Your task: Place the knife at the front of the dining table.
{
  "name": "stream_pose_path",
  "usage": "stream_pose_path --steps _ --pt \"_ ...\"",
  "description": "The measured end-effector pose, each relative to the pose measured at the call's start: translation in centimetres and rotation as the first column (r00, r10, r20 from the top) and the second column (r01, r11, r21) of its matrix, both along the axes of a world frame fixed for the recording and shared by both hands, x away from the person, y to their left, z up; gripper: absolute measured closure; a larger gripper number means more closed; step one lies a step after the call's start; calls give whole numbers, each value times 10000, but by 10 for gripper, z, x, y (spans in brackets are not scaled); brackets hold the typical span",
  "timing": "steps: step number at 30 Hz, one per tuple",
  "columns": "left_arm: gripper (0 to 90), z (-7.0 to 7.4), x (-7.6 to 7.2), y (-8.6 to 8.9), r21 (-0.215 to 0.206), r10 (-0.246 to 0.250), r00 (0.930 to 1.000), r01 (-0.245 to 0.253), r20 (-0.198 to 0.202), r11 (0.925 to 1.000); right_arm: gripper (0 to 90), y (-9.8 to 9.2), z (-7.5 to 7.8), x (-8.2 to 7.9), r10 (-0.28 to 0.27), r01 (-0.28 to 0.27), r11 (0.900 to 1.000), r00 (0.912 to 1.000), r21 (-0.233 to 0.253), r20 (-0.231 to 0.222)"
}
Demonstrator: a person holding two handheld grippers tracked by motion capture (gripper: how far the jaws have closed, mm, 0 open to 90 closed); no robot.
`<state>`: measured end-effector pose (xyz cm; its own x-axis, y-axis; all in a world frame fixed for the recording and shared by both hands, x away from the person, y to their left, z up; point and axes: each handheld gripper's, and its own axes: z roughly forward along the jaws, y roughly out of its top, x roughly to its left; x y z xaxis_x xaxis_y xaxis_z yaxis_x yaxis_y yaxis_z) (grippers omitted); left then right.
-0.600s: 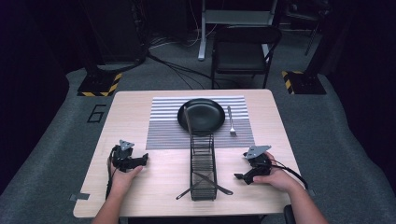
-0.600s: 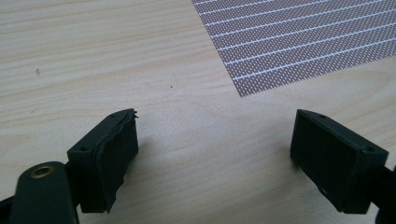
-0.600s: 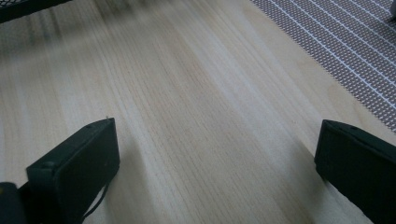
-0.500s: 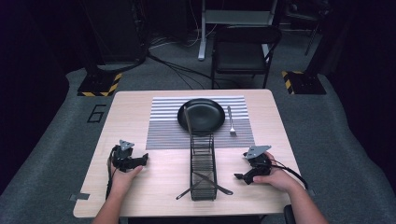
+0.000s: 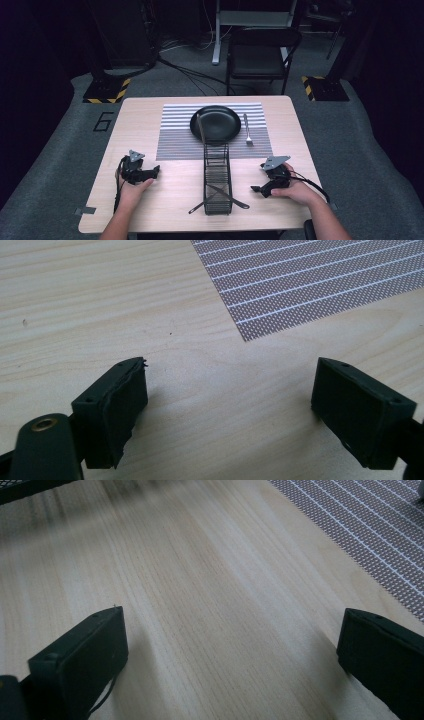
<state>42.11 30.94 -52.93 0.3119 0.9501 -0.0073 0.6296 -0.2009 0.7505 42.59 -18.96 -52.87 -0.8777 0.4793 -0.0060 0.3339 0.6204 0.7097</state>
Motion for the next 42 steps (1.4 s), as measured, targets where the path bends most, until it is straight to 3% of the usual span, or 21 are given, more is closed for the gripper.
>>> stream_pose_path --steps 11,16,19,28,32,42 --pt "231 0 -1 1 -132 93 9999 -92 145 9999 0 0 0 0 -6 6 10000 10000 3 -2" --pt "287 3 -2 4 -162 105 9999 -104 10 9998 0 0 0 0 -6 6 10000 10000 3 -3" --pt "336 6 -2 4 -500 26 9998 -36 -201 9987 0 0 0 0 -5 5 10000 10000 5 -1" --pt "376 24 -14 -11 -790 -662 9977 651 -118 9947 0 0 0 0 5 -5 10000 10000 10 -7" --pt "376 27 -16 -17 -855 -810 9967 805 -23 9931 0 0 0 0 12 -12 10000 10000 7 1" --pt "386 33 -21 -32 -943 -1414 9896 1384 -266 9859 0 0 0 0 9 -9 10000 10000 7 -2"
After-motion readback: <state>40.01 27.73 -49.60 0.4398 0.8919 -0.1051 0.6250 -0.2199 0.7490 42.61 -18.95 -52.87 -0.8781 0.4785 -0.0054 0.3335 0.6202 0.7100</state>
